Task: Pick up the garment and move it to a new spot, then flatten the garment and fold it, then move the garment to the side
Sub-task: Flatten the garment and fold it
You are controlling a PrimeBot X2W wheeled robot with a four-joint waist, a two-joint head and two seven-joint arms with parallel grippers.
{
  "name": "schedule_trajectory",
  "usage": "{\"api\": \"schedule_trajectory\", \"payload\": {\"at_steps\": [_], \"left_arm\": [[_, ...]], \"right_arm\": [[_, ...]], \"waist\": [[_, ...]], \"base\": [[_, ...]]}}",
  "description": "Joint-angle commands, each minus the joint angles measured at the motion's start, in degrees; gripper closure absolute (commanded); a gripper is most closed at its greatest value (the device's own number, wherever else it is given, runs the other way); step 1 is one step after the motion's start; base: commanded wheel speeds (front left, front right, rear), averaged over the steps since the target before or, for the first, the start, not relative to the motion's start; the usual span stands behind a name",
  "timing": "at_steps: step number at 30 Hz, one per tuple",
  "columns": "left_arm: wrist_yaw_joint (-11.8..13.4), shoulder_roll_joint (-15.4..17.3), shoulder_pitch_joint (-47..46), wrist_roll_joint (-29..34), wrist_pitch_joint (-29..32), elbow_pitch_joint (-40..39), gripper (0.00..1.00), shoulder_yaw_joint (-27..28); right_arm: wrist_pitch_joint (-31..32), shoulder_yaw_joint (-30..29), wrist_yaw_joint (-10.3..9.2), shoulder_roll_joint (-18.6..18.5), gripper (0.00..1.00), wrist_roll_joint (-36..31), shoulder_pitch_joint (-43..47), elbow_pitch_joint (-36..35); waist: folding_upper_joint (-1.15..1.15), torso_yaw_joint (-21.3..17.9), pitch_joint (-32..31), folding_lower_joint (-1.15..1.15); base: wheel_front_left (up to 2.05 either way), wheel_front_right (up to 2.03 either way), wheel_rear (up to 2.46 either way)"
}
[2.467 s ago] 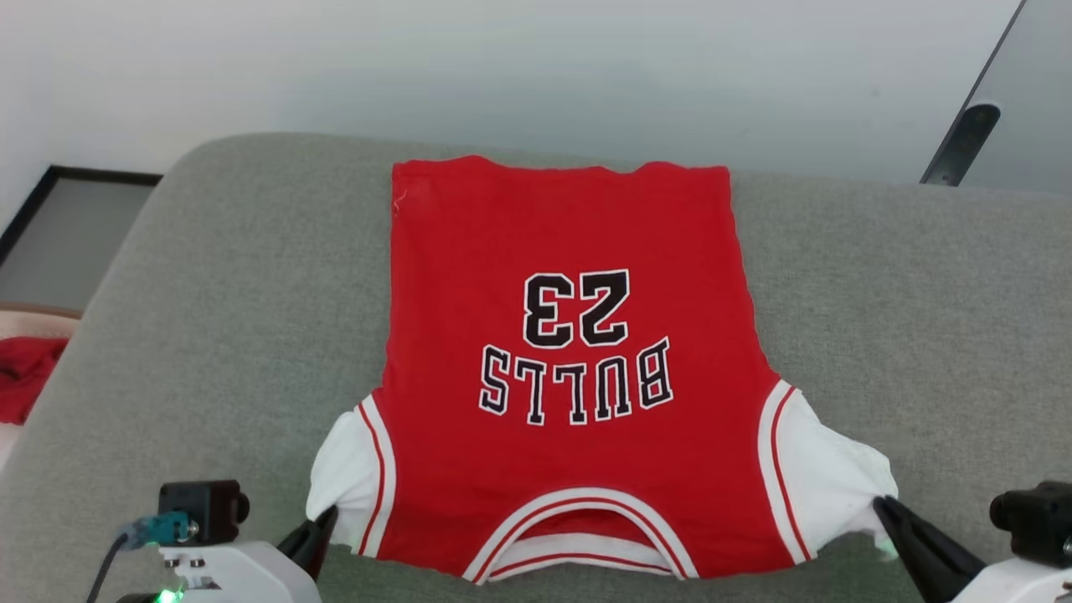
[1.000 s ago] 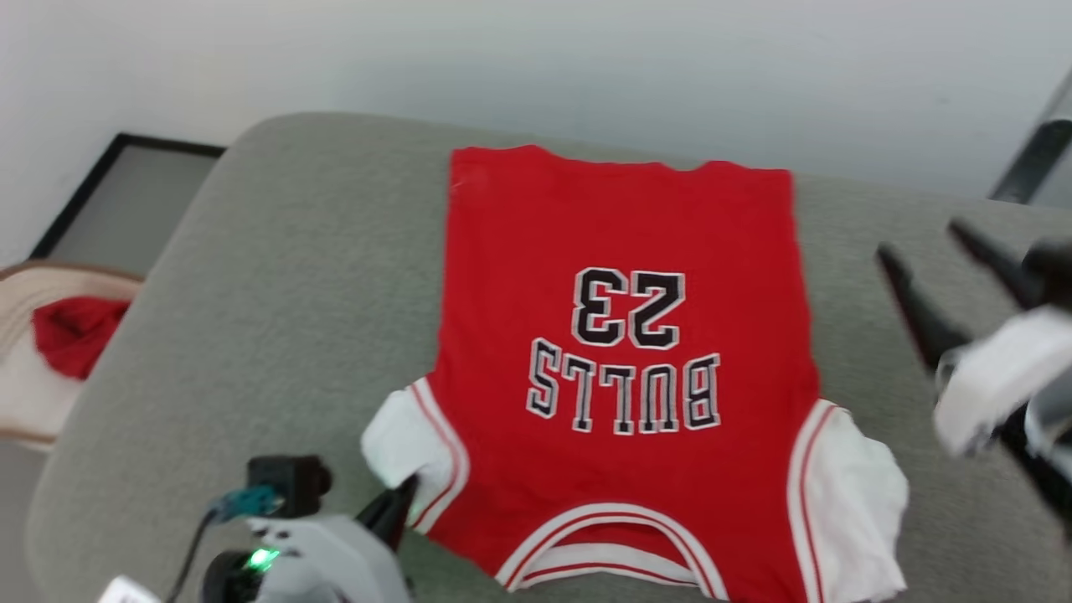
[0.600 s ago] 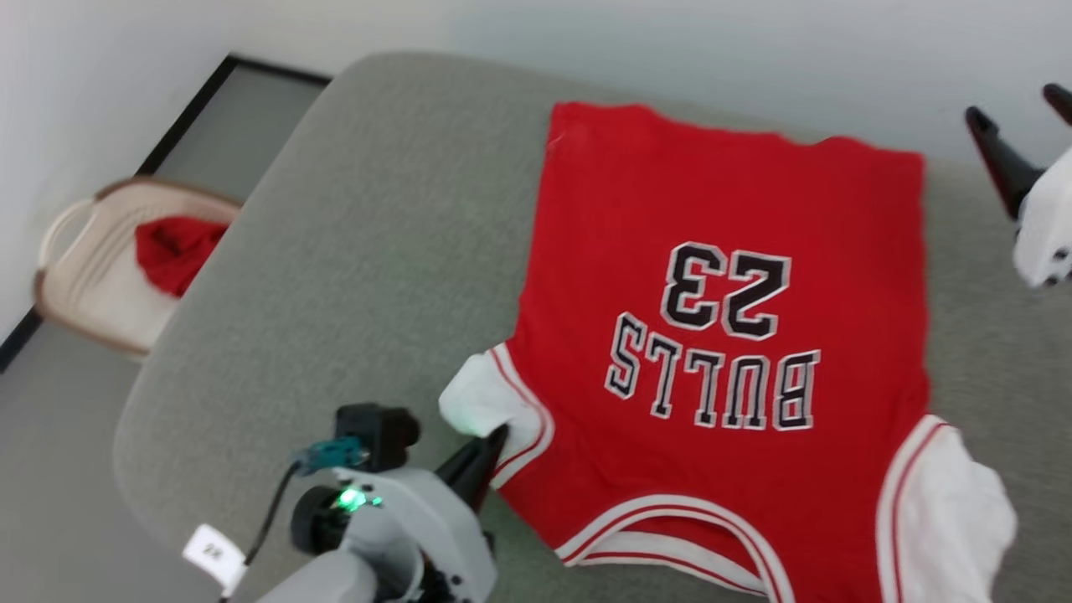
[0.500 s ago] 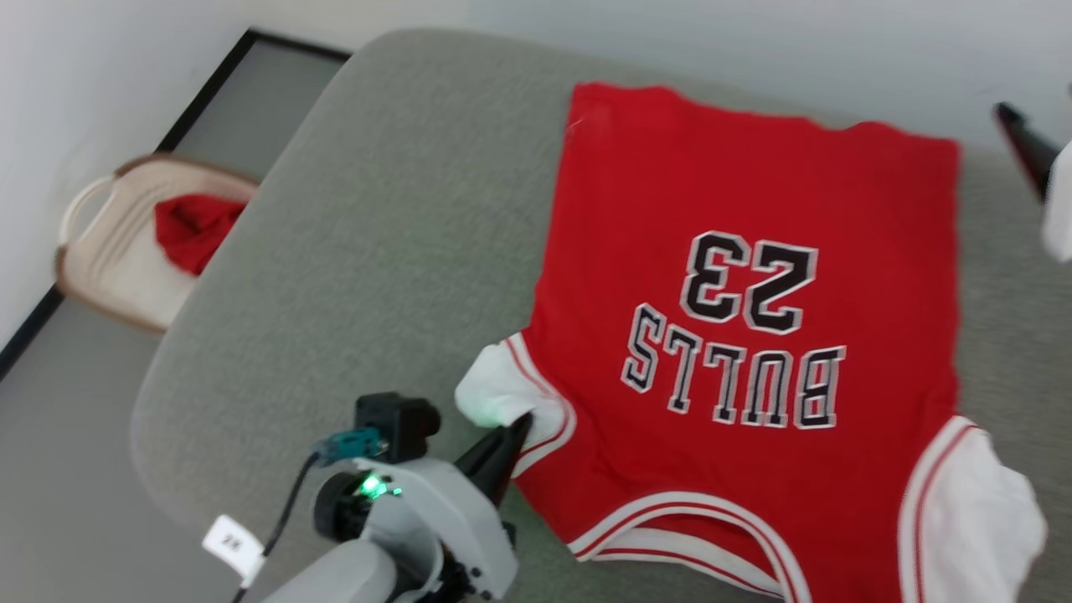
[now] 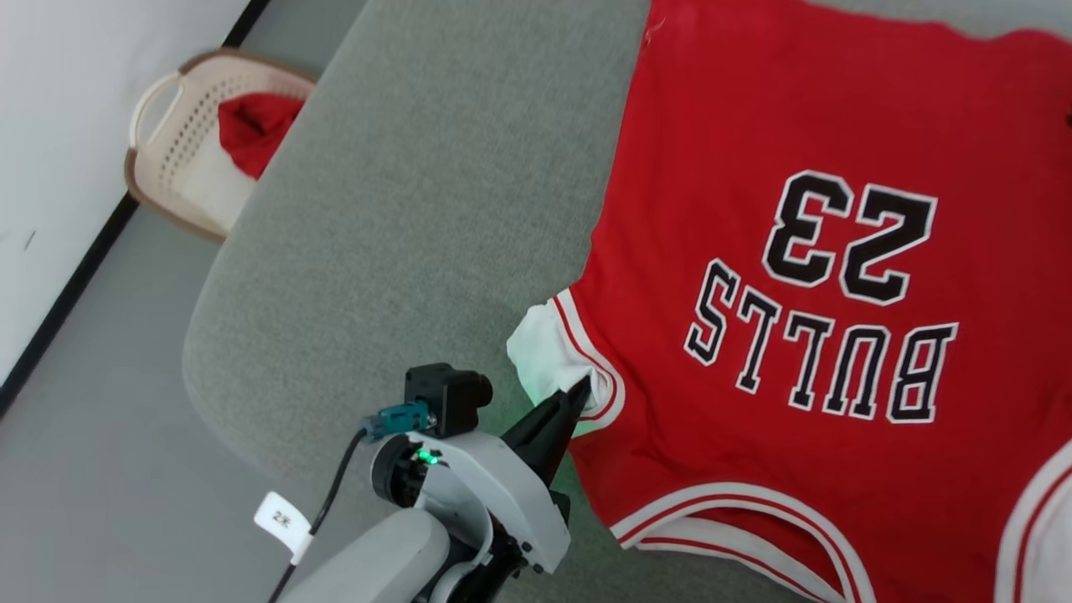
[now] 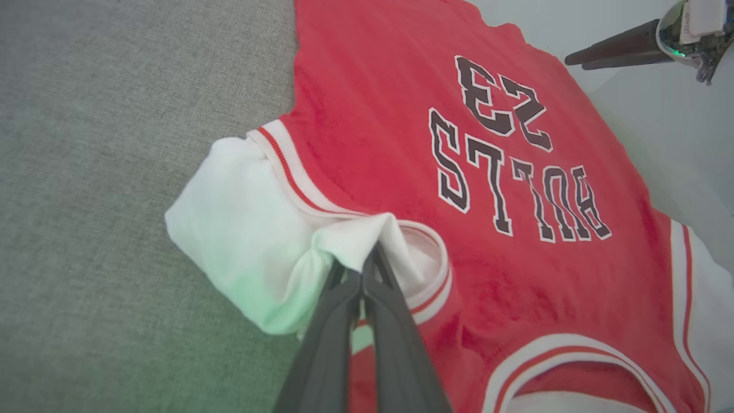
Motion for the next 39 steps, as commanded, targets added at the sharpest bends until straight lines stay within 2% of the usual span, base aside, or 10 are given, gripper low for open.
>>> {"api": "schedule_trajectory", "payload": {"at_steps": [1,14,15,16,17,25,33,39], "left_arm": [[-0.34,-0.33,-0.7,0.03,-0.36,0.09,1.0,0.15],[-1.83,-1.62,-1.51,-0.76,-1.41,1.73,1.0,0.39],[-1.78,-1.7,-1.57,-0.9,-1.41,1.78,1.0,0.41],[-1.86,-1.76,-1.59,-0.97,-1.4,1.86,1.0,0.4],[-1.87,-1.78,-1.64,-1.04,-1.37,1.93,1.0,0.41],[-2.43,-2.02,-2.02,-1.63,-1.23,2.76,1.0,0.58],[-3.29,-1.84,-2.67,-1.89,-0.61,4.35,1.0,0.44],[-3.87,-1.43,-3.11,-2.62,-0.02,6.16,1.0,0.71]], "right_arm": [[0.29,0.23,-0.04,-0.03,0.0,-0.6,-0.74,0.61],[5.91,-6.22,-0.06,2.23,0.0,-10.61,-4.26,18.05],[6.5,-6.51,-0.07,2.45,0.32,-11.25,-4.36,18.86],[6.5,-6.94,-0.06,2.72,0.85,-11.54,-4.48,19.44],[6.28,-7.34,-0.06,2.92,1.0,-12.02,-4.69,19.78],[0.85,-11.82,-0.13,1.1,1.0,-16.4,-7.47,20.96],[-2.06,-17.48,-0.06,3.47,1.0,-17.7,-9.07,21.63],[-4.96,-16.78,-0.06,5.01,1.0,-14.71,-8.24,18.95]], "waist": [[0.0,1.59,3.03,0.0],[0.0,1.82,5.51,0.0],[0.0,1.82,5.5,0.0],[0.0,1.82,5.48,0.0],[0.0,1.82,5.45,0.0],[0.0,1.9,4.67,0.0],[0.0,1.58,2.03,0.0],[0.0,0.94,-1.3,0.0]], "base": [[0.0,0.0,0.0],[0.0,0.0,0.0],[0.0,0.0,0.0],[0.0,0.0,0.0],[0.0,0.0,0.0],[0.0,0.0,0.0],[0.0,0.0,0.0],[0.0,0.0,0.0]]}}
